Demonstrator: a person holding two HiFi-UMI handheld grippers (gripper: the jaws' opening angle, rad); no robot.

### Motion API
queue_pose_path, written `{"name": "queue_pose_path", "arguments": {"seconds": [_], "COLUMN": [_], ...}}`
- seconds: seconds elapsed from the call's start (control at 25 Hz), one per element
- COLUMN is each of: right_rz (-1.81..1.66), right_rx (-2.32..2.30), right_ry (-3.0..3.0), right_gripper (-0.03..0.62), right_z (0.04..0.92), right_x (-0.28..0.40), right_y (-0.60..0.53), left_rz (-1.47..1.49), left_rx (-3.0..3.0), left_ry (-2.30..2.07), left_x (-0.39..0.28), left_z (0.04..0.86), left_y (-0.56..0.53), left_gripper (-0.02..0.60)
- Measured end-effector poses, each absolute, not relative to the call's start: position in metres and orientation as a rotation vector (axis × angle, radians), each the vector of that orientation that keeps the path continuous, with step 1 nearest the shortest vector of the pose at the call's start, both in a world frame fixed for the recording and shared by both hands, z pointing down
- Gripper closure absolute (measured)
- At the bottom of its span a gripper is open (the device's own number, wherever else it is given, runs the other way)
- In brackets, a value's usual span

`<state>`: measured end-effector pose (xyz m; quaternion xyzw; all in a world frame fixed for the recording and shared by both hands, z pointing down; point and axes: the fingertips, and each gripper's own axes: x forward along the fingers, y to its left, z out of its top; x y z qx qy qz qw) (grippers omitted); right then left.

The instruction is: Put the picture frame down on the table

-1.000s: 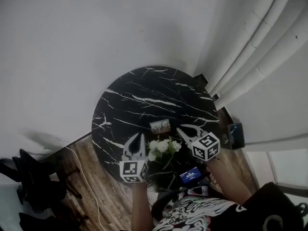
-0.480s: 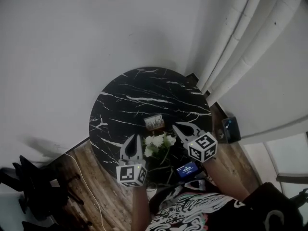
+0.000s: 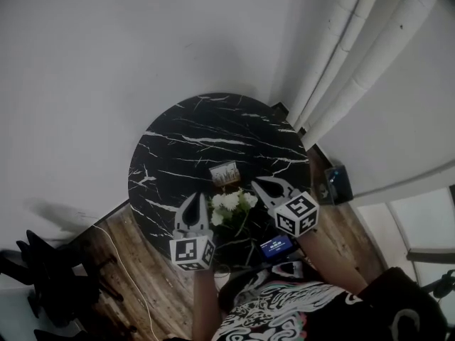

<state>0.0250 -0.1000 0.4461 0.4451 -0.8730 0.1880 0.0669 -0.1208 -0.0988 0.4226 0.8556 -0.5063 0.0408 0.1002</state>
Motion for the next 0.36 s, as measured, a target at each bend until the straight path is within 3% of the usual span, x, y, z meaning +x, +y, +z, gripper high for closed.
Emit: {"name": "queue_pose_path", "arguments": {"seconds": [0.36], "right_rz": [0.588], "right_rx": [1.368], "right_ry": [-2.611], "right_gripper": [0.576], "right_z": [0.4564], "right_x": [0.0337], "right_y": [-0.097], "left_rz": [0.124], "left_rx": [2.539], "left_ry": [-1.466], "left_x": [-0.1171], "left_z": [0.4302], "left_y": [-0.0988], "left_gripper": [0.568]}}
